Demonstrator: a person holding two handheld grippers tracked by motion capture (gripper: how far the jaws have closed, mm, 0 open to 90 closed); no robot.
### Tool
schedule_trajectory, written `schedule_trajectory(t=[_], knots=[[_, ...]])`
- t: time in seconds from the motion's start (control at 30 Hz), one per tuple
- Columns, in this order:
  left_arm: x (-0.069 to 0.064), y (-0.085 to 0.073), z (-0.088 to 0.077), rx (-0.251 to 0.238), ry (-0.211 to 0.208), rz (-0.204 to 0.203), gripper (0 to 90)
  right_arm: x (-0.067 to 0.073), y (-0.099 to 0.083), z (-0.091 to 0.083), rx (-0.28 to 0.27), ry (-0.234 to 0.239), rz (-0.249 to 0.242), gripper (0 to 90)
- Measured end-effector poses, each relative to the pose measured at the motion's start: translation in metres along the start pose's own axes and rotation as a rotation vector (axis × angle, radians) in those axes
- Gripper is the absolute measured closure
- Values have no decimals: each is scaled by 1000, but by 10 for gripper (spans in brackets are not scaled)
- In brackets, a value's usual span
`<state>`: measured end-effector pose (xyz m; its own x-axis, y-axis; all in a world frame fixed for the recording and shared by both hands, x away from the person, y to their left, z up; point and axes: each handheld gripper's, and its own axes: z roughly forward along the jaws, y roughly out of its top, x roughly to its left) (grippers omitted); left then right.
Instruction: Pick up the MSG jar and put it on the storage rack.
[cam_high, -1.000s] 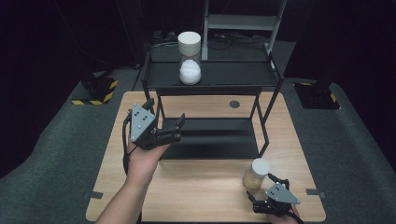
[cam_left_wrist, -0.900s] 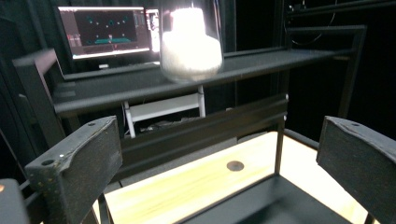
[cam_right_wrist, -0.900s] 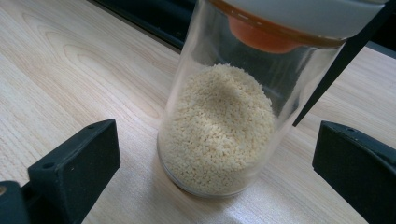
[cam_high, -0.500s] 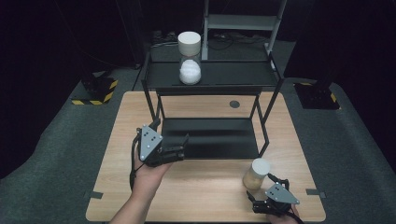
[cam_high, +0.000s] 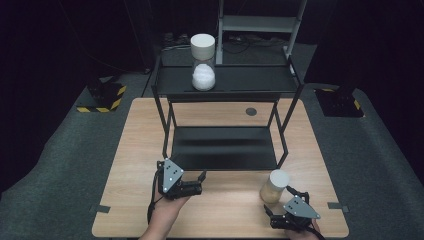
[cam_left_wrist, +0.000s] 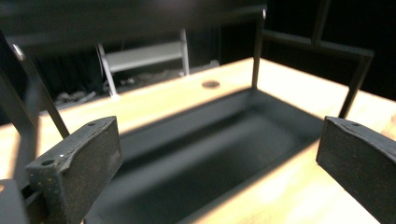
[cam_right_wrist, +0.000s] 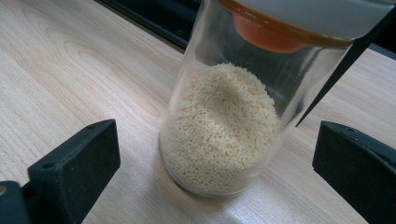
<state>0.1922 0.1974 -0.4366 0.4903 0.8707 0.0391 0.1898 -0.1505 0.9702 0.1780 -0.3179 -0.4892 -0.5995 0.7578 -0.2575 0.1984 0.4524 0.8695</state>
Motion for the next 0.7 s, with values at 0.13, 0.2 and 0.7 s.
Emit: schedule_trajectory(t=[0.13,0.2,0.7], knots=[[-2,-14,2,34,-6,-13,4,1,0,0,2,-2,-3,0],[-5,-22,3,68,-6,-10,4,1,0,0,2,-2,-6,0],[-18,-47,4,272,6,148,4,3,2,1,9,-11,-6,0]])
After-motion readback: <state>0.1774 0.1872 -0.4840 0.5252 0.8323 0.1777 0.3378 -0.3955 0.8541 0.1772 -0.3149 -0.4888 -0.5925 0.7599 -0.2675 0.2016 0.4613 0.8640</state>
